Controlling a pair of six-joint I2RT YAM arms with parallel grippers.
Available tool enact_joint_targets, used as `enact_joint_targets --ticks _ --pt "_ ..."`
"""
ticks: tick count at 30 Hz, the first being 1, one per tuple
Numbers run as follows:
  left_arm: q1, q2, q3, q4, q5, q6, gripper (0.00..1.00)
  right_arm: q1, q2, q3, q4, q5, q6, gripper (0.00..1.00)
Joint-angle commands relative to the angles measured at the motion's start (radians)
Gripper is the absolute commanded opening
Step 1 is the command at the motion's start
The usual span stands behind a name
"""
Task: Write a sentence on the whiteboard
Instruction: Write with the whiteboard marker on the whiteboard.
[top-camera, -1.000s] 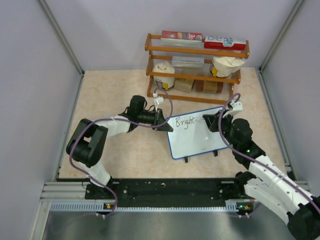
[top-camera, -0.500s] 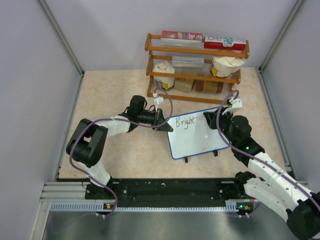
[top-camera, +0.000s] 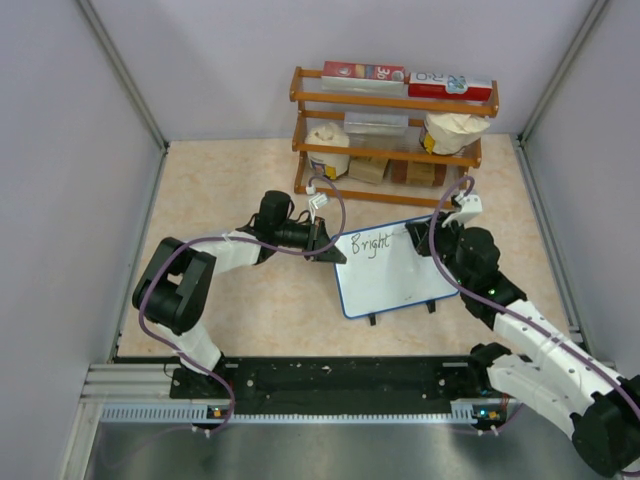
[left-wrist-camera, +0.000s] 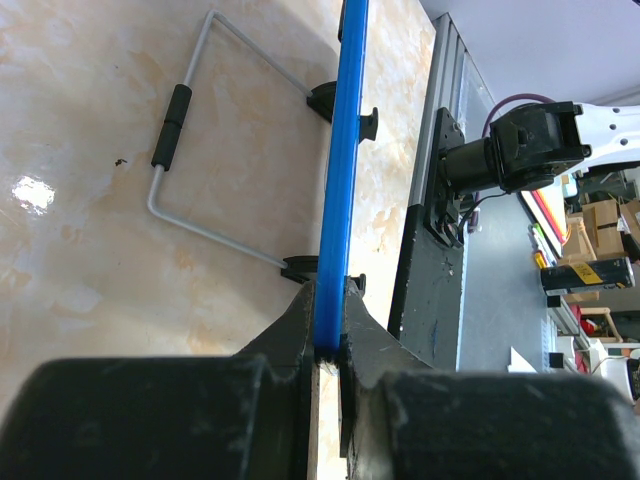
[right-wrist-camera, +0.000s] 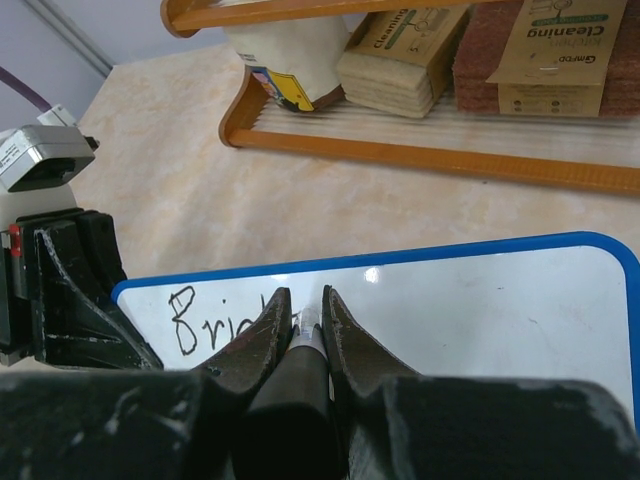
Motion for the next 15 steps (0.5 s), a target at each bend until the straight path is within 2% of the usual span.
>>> enact_joint_targets --ticks 1,15 --pt "-0.014 0.04 -0.006 -0.063 -0.118 0.123 0.0 -0.008 -0.012 0.009 0.013 0.008 -0.016 0.0" --pt "-0.014 0.04 -0.008 -0.063 -0.12 0.123 0.0 -0.008 -0.043 -0.013 -0.034 -0.024 -0.014 0.0"
